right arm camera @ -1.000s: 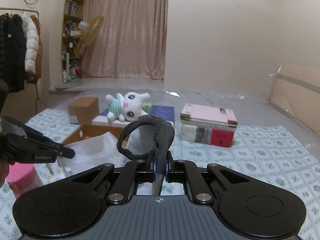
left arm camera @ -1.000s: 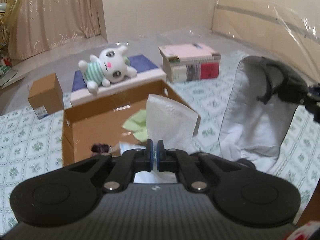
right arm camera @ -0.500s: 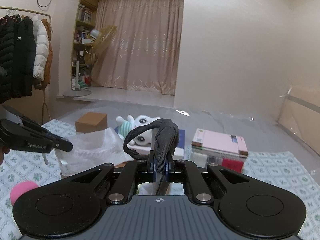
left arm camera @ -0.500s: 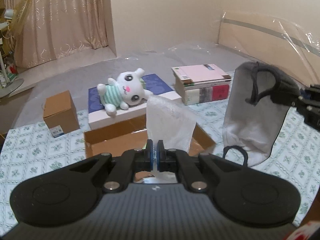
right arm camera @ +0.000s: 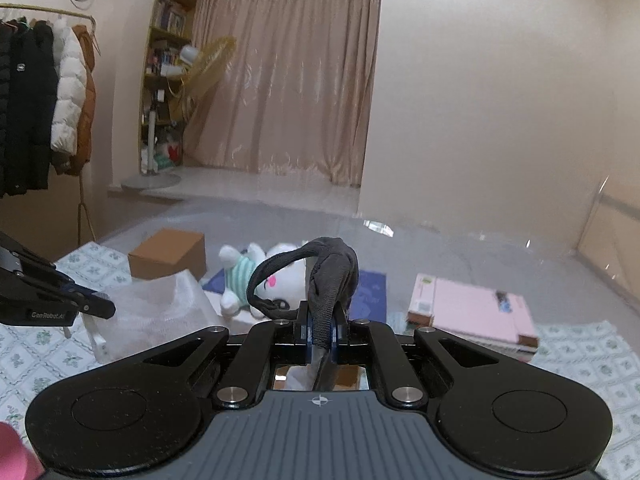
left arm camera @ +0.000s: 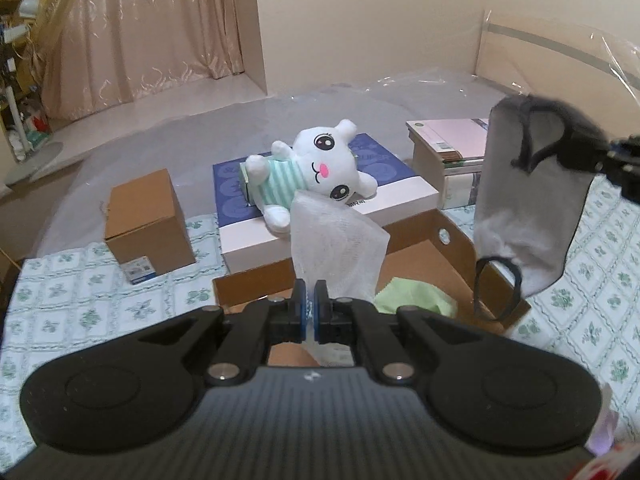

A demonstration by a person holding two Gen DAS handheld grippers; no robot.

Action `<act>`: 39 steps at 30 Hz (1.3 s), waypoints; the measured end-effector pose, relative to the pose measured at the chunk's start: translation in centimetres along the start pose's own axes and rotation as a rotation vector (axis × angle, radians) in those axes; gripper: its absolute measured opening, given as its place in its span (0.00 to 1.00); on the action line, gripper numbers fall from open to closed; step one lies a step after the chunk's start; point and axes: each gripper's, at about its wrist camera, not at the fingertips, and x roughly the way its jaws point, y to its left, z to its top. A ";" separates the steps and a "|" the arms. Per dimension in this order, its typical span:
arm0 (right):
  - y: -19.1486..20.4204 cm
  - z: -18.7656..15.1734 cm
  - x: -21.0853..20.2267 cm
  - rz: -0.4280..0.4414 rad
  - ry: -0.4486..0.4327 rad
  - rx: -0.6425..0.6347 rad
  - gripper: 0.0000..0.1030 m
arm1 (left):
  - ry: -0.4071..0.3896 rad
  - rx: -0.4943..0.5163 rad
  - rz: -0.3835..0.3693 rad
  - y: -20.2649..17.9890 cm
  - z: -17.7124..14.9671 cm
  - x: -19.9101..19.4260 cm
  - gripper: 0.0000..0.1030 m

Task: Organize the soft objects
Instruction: 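Carry both bags over the cardboard box and open both grippers to drop them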

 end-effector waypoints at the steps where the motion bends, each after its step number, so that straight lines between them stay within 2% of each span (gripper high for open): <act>1: -0.1 0.0 0.9 0.010 0.022 0.011 0.07 | 0.011 -0.006 -0.013 0.3 0.0 1.0 0.03; 6: -0.3 -1.0 5.0 0.031 0.119 0.029 0.08 | 0.057 -0.036 -0.074 1.0 -0.5 5.0 0.03; 9: -0.5 -1.7 6.5 0.035 0.162 0.042 0.08 | 0.085 -0.039 -0.083 1.0 -1.1 6.9 0.04; 15: -0.7 -3.6 8.3 0.017 0.230 0.029 0.08 | 0.115 -0.093 -0.103 1.8 -2.1 9.2 0.13; 16: -0.8 -3.9 8.5 0.015 0.240 0.032 0.08 | 0.117 -0.090 -0.094 1.9 -2.2 9.4 0.19; 17: -0.8 -4.2 8.7 0.015 0.250 0.035 0.08 | 0.120 -0.085 -0.087 2.0 -2.3 9.5 0.28; 19: -0.9 -4.8 9.0 0.016 0.268 0.039 0.08 | 0.121 -0.081 -0.080 2.2 -2.5 9.4 0.36; 25: -1.0 -5.5 9.6 0.014 0.299 0.040 0.08 | 0.099 -0.090 -0.066 3.6 -2.9 7.7 0.38; 30: -1.2 -5.5 10.3 0.050 0.324 0.067 0.09 | 0.081 -0.128 -0.062 4.7 -3.5 6.0 0.38; 32: -1.5 -5.5 10.5 0.061 0.330 0.094 0.22 | 0.074 -0.140 -0.059 5.1 -3.8 5.5 0.39; 34: -1.7 -5.5 10.5 0.056 0.319 0.112 0.58 | 0.071 -0.146 -0.052 5.3 -4.0 5.0 0.42; 39: -2.0 -5.3 9.9 0.040 0.297 0.109 0.61 | 0.038 -0.128 -0.018 5.4 -4.5 3.6 0.47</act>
